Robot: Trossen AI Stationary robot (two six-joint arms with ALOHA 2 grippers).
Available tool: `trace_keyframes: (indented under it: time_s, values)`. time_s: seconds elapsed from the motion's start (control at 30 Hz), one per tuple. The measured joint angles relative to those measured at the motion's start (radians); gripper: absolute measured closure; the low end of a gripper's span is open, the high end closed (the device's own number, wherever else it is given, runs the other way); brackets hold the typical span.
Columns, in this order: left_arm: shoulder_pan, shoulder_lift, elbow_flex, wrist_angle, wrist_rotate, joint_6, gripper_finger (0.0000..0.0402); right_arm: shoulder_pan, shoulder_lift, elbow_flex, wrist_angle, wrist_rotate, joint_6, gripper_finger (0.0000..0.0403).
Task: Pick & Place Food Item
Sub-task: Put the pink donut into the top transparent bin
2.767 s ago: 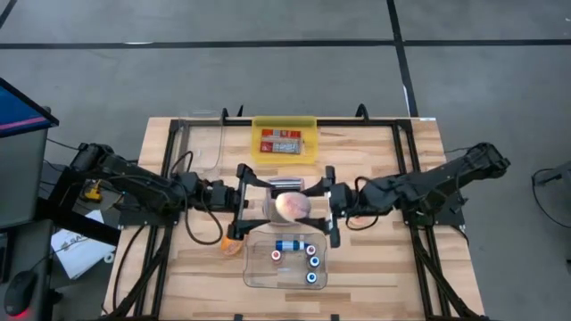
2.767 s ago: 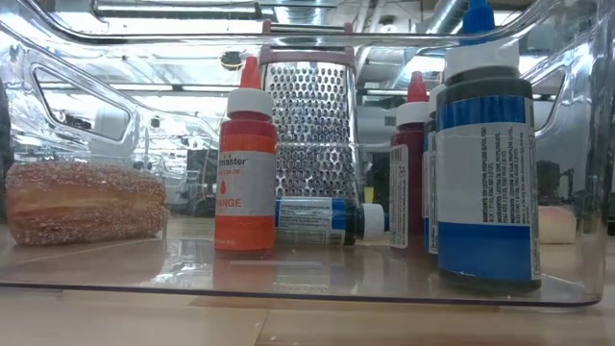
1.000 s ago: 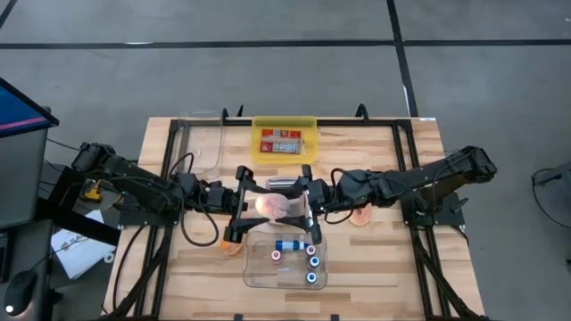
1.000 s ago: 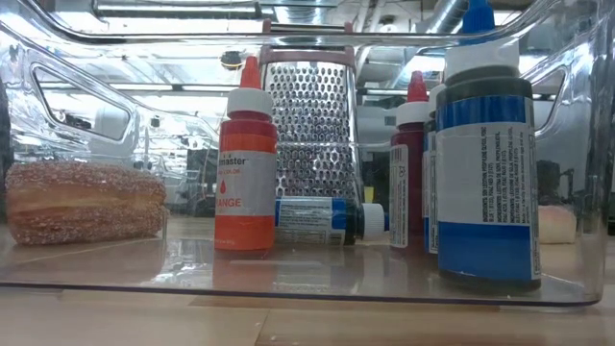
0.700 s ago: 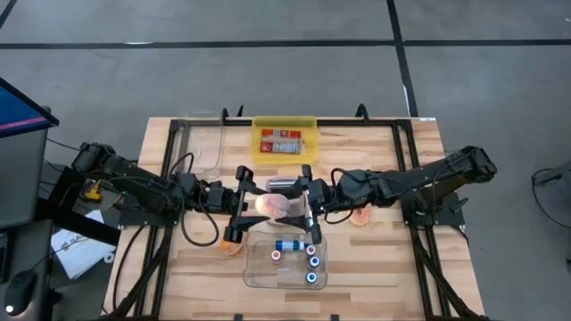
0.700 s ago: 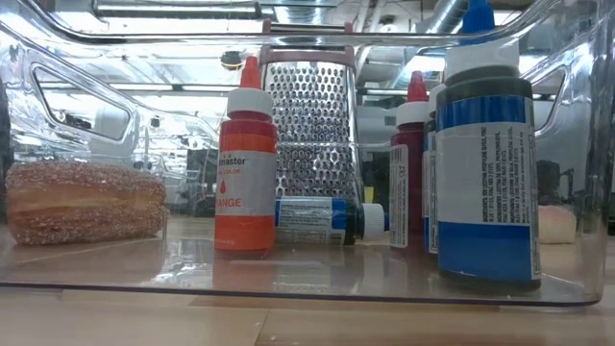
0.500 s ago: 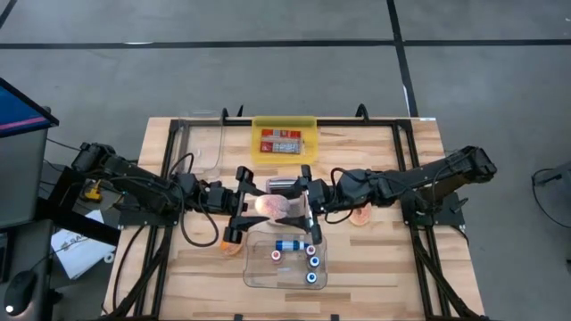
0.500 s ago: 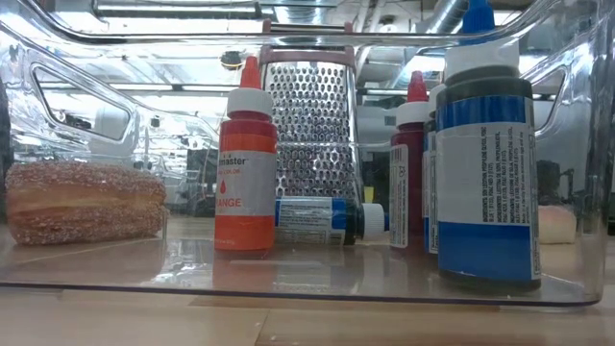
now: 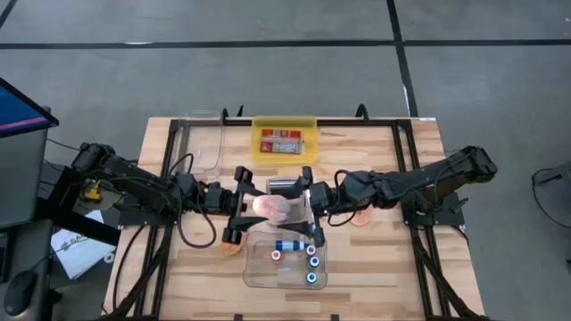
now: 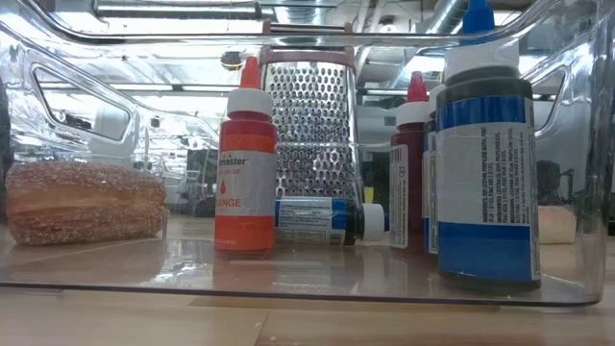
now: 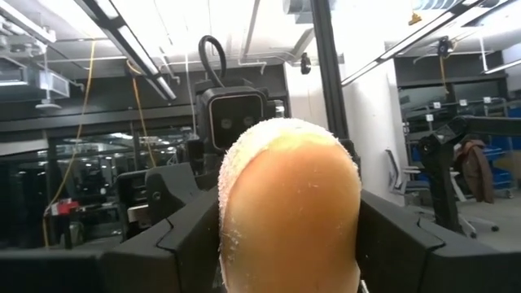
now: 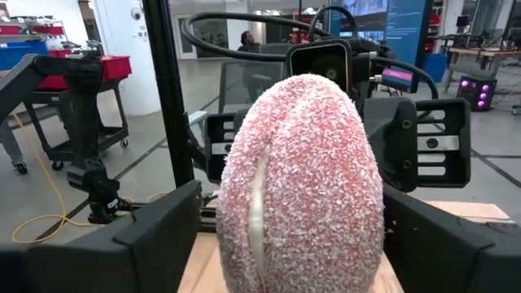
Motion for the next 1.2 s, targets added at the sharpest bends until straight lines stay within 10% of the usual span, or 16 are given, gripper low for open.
trace_keyframes:
  time_s: [0.4, 0.67, 1.2]
  values:
    - [0.002, 0.000, -0.002, -0.026, -0.050, 0.007, 0.0174, 0.017, -0.037, 0.001, 0.014, 0.116, -0.089, 0.0049]
    - [0.018, -0.095, -0.002, -0.097, -0.286, 0.159, 0.0174, 0.099, -0.111, 0.002, -0.045, 0.221, -0.112, 0.0049]
    - [0.270, -0.495, -0.001, -0.900, -0.719, -0.093, 0.0174, 0.249, -0.144, 0.001, -0.239, 0.490, -0.005, 0.0049]
